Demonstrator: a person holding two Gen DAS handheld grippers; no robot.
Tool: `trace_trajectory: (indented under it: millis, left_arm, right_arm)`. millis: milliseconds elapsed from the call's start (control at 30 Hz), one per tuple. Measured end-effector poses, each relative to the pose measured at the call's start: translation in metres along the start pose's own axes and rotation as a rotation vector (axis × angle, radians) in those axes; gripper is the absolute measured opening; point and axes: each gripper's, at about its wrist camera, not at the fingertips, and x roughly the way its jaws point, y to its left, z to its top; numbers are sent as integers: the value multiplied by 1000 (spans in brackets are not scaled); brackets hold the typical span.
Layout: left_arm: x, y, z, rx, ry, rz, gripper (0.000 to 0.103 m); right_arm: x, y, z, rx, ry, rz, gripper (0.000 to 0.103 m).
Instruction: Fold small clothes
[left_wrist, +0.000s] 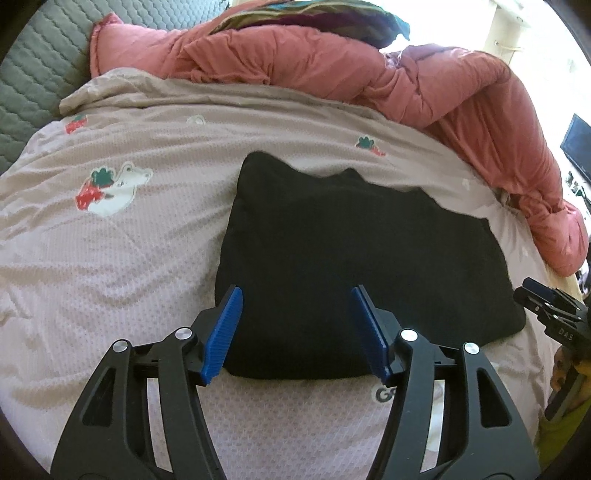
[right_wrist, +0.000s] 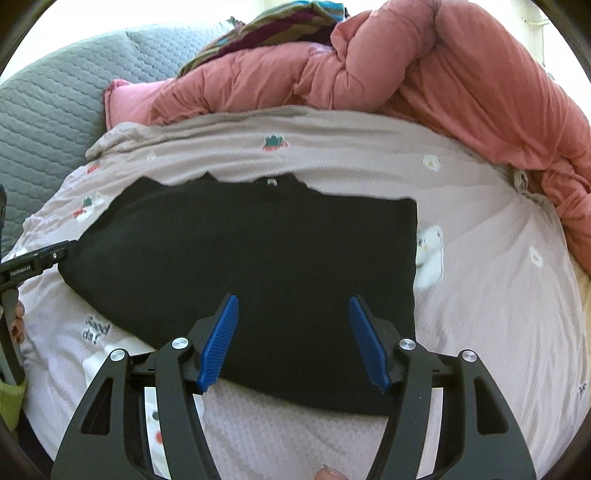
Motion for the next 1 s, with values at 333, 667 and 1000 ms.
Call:
trace_trajectory:
  millis: [333, 667, 1000]
  left_arm:
    - [11, 0, -13, 21, 45, 39, 53]
    - [-6, 6, -14, -9, 28, 31, 62]
    - [-24, 12, -11, -36, -5, 32, 82]
  right_arm:
    - [19, -6, -24, 41, 101, -33, 61]
    - [-3, 0, -23, 51, 48, 0, 85]
    - [-19, 23, -13, 6, 4, 33, 95]
